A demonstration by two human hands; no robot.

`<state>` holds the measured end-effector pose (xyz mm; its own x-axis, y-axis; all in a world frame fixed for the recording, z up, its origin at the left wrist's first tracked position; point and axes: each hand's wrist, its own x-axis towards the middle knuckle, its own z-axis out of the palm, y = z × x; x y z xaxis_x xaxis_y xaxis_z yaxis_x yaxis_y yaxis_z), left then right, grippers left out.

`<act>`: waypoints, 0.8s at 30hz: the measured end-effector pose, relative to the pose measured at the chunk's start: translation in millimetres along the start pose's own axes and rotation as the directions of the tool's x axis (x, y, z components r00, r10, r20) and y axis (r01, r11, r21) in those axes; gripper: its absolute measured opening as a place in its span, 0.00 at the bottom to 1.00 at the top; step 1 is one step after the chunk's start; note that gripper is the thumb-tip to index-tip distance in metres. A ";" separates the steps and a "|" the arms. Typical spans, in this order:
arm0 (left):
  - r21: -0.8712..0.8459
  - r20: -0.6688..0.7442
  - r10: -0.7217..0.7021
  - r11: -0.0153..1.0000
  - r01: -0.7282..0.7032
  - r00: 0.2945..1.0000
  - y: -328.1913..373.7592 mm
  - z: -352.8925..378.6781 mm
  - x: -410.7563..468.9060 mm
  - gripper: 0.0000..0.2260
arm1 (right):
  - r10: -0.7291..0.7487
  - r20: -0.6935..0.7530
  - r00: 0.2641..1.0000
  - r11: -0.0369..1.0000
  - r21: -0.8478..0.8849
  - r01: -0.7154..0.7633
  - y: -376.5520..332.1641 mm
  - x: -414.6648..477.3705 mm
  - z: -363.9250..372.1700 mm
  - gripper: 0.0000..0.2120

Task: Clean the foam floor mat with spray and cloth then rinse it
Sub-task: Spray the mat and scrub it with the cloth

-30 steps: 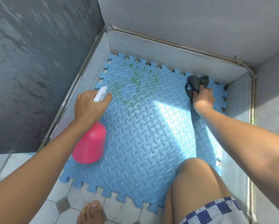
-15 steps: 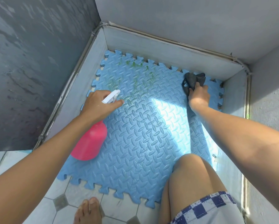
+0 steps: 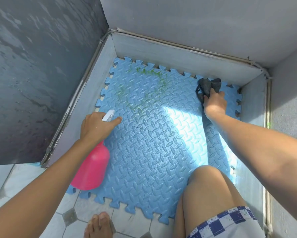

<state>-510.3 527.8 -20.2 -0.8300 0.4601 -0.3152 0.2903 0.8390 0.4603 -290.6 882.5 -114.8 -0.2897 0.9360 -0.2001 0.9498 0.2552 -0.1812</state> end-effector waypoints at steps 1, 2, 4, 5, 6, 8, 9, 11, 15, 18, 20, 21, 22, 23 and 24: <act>-0.016 0.002 0.016 1.000 -0.016 1.000 -3.2 0.6 0.0 0.27 | 0.002 -0.005 1.000 1.000 -0.005 -0.002 -0.2 0.0 0.4 0.15; -0.029 0.002 0.031 0.999 -0.031 1.000 -5.0 0.2 -0.1 0.27 | 0.006 -0.008 1.000 1.000 -0.011 -0.006 -0.1 0.1 1.0 0.15; -0.046 -0.014 0.035 0.998 -0.036 0.999 -8.7 -2.1 0.2 0.28 | 0.008 -0.008 1.000 1.000 -0.015 -0.008 -0.1 0.1 2.5 0.15; -0.056 -0.041 0.018 0.998 -0.020 0.999 -10.7 -3.7 -0.8 0.30 | 0.004 -0.005 1.000 1.000 -0.013 -0.004 -0.3 -0.3 2.6 0.15; -0.066 -0.074 -0.007 0.998 0.002 0.997 -12.0 -5.4 -1.9 0.31 | 0.004 -0.003 1.000 1.000 -0.012 -0.004 -0.6 -0.4 2.4 0.15; -0.083 -0.136 -0.024 0.996 0.013 0.990 -13.4 -7.8 -2.0 0.32 | 0.015 0.001 1.000 1.000 -0.014 -0.015 -0.9 -0.2 1.5 0.15; -0.098 -0.143 -0.013 0.995 -0.001 0.990 -12.6 -9.2 -0.3 0.31 | 0.021 0.002 1.000 1.000 -0.017 -0.021 -1.0 -0.3 1.5 0.15; -0.118 -0.111 0.040 0.992 -0.053 0.993 -8.5 -12.3 4.5 0.27 | 0.023 0.004 1.000 0.999 -0.025 -0.023 -1.5 -0.5 1.6 0.15; -0.096 -0.134 0.074 0.992 -0.087 0.988 -3.3 -15.0 8.4 0.29 | 0.021 0.006 1.000 0.999 -0.034 -0.021 -2.4 0.1 1.3 0.14; -0.064 -0.187 0.091 0.992 -0.105 0.978 -2.2 -15.8 9.7 0.27 | 0.019 0.001 1.000 0.999 -0.035 -0.019 -1.7 0.6 1.6 0.15; -0.050 -0.117 0.141 0.988 -0.148 0.983 -0.6 -15.7 12.5 0.25 | 0.019 -0.005 1.000 0.999 -0.037 -0.019 -1.9 -0.1 1.9 0.15; -0.057 -0.077 0.172 0.983 -0.176 0.982 0.1 -15.1 14.1 0.25 | 0.019 -0.006 1.000 0.999 -0.039 -0.019 -2.5 -0.5 2.0 0.15; -0.073 -0.047 0.208 0.975 -0.211 0.977 0.9 -14.0 15.0 0.25 | 0.019 -0.005 1.000 0.999 -0.040 -0.020 -3.0 -1.0 2.0 0.14; -0.088 -0.030 0.251 0.964 -0.252 0.968 2.0 -12.6 14.9 0.27 | 0.021 -0.003 1.000 0.999 -0.038 -0.021 -3.6 -1.3 2.0 0.14; -0.093 -0.024 0.290 0.952 -0.291 0.957 4.0 -11.0 13.9 0.28 | 0.022 -0.001 1.000 0.999 -0.034 -0.022 -4.0 -1.6 1.9 0.14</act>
<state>-525.9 534.3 -13.6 -0.7214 0.6764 -0.1487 0.4735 0.6383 0.6069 -294.2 879.6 -115.5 -0.2683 0.9417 -0.2028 0.9594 0.2423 -0.1441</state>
